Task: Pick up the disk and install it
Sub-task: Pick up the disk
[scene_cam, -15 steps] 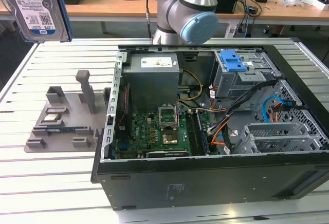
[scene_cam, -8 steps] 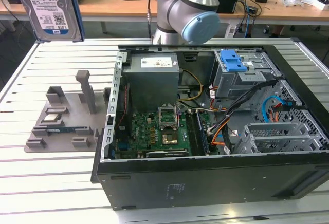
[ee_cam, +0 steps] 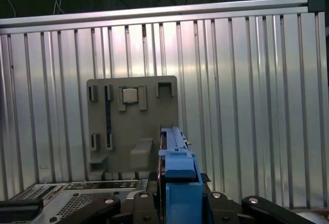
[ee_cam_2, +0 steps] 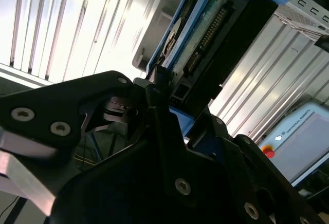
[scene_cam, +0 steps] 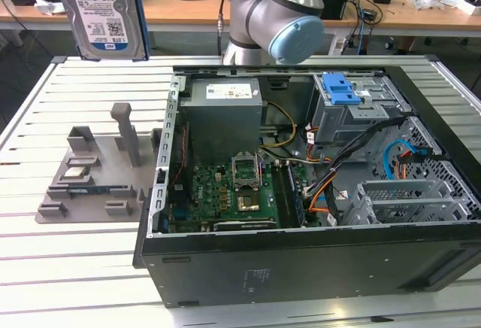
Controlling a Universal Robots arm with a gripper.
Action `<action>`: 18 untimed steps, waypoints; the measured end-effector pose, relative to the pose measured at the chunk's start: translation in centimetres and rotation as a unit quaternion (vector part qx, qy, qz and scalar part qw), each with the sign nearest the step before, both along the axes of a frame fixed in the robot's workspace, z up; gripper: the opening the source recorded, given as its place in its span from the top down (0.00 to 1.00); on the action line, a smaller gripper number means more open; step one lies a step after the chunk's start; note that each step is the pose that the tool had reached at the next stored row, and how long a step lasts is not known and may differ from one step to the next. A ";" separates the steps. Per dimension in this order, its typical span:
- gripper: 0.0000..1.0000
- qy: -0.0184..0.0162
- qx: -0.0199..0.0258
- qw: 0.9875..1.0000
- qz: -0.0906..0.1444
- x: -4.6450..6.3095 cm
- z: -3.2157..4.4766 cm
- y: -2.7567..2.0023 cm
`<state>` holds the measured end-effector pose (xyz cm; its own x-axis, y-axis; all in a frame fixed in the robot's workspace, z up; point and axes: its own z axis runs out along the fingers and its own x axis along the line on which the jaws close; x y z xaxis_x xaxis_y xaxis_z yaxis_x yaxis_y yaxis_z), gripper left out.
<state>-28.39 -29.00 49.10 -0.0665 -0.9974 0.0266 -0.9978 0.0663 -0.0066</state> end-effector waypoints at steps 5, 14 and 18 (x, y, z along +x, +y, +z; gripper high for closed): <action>0.63 0.000 0.000 1.000 0.000 1.6 0.00 0.00; 0.63 0.000 0.000 1.000 0.000 4.4 0.00 0.00; 0.63 0.000 0.000 1.000 0.000 5.8 0.01 0.00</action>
